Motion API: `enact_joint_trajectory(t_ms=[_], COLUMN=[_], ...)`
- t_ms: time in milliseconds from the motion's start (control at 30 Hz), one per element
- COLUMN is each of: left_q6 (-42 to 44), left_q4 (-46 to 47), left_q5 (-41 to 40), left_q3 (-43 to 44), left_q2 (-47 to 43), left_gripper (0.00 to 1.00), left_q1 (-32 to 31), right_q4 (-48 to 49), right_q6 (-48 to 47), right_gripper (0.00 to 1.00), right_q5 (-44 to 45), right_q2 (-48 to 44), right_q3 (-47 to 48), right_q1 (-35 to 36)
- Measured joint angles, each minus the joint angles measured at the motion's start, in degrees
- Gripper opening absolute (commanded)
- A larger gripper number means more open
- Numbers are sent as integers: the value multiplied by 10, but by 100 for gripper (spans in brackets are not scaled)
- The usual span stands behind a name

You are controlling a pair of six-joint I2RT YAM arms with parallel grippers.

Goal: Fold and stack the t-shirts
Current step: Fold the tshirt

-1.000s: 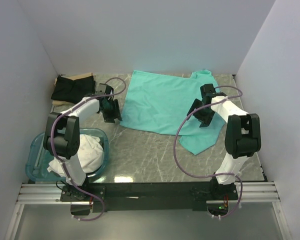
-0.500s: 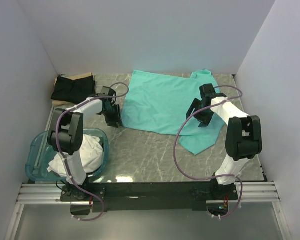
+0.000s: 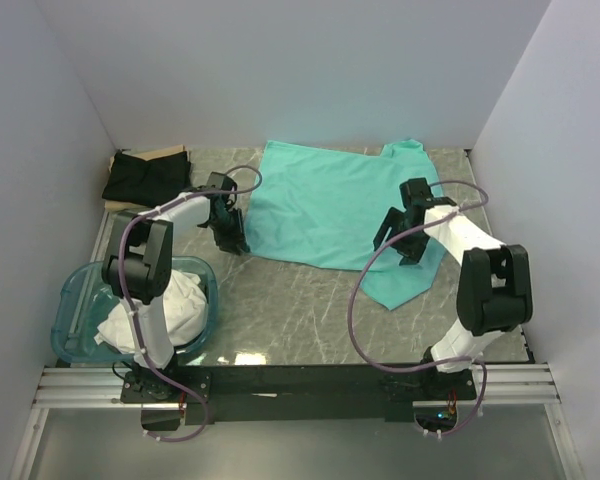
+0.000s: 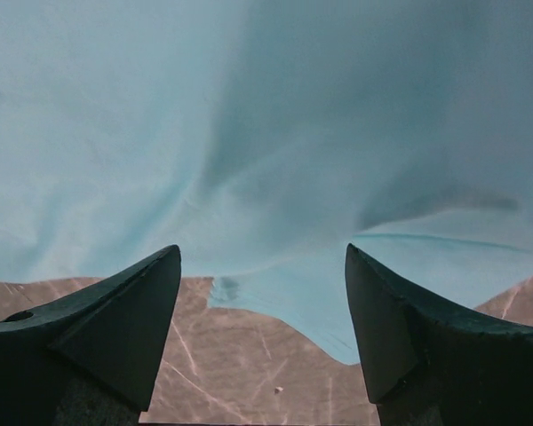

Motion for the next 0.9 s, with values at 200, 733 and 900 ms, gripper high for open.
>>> enact_joint_trajectory(t_ms=[200, 733, 900], left_q6=[-6, -17, -17], left_q4=[6, 13, 13], left_q5=[6, 26, 28], left_q3=[4, 53, 54], left_q2=[9, 38, 39], left_gripper=[1, 0, 0], left_q1=[0, -1, 0], right_q4=[-10, -55, -43], right_q6=[1, 45, 56], right_gripper=[81, 64, 51], right_q5=[6, 22, 24], right_q2=[-70, -169, -151], right_q3=[-74, -202, -207], right_q1=[4, 4, 4])
